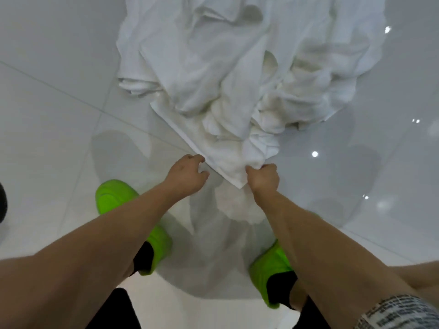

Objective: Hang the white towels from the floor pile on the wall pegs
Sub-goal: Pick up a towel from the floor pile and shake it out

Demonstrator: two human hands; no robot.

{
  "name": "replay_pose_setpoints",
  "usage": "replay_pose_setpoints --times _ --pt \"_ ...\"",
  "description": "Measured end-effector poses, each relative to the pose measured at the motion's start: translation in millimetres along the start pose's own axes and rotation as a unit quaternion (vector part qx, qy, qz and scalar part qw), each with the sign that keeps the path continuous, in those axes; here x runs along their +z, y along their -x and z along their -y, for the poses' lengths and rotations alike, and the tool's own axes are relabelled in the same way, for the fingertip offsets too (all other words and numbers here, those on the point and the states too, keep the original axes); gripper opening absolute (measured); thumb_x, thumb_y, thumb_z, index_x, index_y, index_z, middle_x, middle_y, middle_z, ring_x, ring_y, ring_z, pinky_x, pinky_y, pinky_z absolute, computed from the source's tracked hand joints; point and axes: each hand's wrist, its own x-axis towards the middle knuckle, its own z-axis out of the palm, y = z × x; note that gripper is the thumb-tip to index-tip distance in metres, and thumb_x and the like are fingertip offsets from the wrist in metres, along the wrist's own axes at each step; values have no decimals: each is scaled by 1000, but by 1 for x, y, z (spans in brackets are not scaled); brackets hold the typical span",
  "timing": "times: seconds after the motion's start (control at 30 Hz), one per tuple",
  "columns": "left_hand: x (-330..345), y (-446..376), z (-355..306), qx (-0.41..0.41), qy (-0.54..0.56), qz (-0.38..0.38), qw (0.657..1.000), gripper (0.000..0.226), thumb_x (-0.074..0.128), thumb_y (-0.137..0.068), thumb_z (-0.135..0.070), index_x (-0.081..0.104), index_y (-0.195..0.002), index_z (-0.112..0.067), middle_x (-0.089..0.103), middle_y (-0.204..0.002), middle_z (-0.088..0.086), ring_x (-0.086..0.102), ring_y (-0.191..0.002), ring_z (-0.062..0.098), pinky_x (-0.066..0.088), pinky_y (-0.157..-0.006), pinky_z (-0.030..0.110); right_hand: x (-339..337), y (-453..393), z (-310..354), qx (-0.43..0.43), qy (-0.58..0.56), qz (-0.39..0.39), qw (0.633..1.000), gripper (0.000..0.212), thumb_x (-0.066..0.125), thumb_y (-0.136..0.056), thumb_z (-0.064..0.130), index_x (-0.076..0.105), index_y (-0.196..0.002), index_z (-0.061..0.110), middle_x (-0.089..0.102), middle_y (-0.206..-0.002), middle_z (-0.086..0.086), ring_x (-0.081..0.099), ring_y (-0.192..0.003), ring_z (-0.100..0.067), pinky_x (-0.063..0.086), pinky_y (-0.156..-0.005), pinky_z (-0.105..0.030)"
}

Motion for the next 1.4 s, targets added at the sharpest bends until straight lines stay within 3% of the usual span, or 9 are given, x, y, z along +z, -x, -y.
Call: replay_pose_setpoints --times 0.17,0.4,0.53,0.63,0.77,0.87,1.03,1.2,1.4 --pt "7 -22 -2 25 0 16 1000 49 56 -93 -33 50 -137 -15 52 -132 13 50 -121 28 36 -97 29 9 -10 2 14 -82 -64 995 30 68 -84 33 63 -84 4 67 -85 -8 65 -83 -27 56 -76 -37" --pt "-10 8 -10 55 -13 18 998 46 56 -92 -35 53 -135 -17 54 -129 9 52 -117 25 35 -93 27 0 20 19 28 -108 -126 986 10 67 -85 13 64 -91 7 68 -92 -10 67 -87 -31 57 -80 -48" --pt "-35 46 -18 45 -12 17 999 45 54 -93 -37 52 -134 -19 54 -128 7 51 -117 24 32 -87 25 -20 63 32 -22 -67 -136 988 12 71 -83 23 60 -82 19 64 -79 2 67 -80 -23 49 -71 -31" --pt "-68 106 -34 46 -21 16 999 45 54 -92 -39 53 -133 -21 54 -127 5 51 -117 23 30 -87 24 -51 121 54 -53 -69 -113 990 12 71 -84 23 60 -81 20 65 -84 0 65 -81 -22 52 -78 -33" --pt "-135 211 -81 58 -31 -6 998 45 56 -92 -39 52 -133 -20 53 -129 8 51 -120 24 33 -92 25 -121 232 104 -124 -116 -85 982 9 62 -91 18 59 -95 11 54 -77 4 57 -82 -19 44 -80 -29" --pt "-196 299 -140 86 -34 -45 995 51 59 -90 -39 49 -136 -19 53 -131 9 49 -122 24 33 -94 26 -202 328 150 -180 -154 -75 969 4 56 -93 18 53 -96 17 51 -73 10 54 -72 -13 42 -67 -25" --pt "-295 429 -271 215 -40 -112 969 72 68 -83 -47 39 -143 -22 47 -141 6 45 -128 23 37 -96 32 -365 465 226 -233 -223 -65 944 15 47 -97 23 59 -99 15 58 -84 11 57 -76 -9 46 -65 -25" --pt "-367 535 -393 390 -36 -160 906 64 66 -73 -37 45 -132 -24 57 -123 -2 55 -113 21 40 -77 28 -503 587 259 -322 -262 -74 907 18 57 -96 24 65 -83 15 68 -88 -1 66 -83 -18 55 -73 -31" --pt "-377 656 -503 556 -50 -146 816 48 67 -69 -35 51 -114 -37 63 -102 -14 61 -91 10 53 -73 31 -623 699 191 -358 -334 -98 867 40 84 -74 35 72 -89 0 75 -89 -15 74 -84 -28 60 -81 -49"
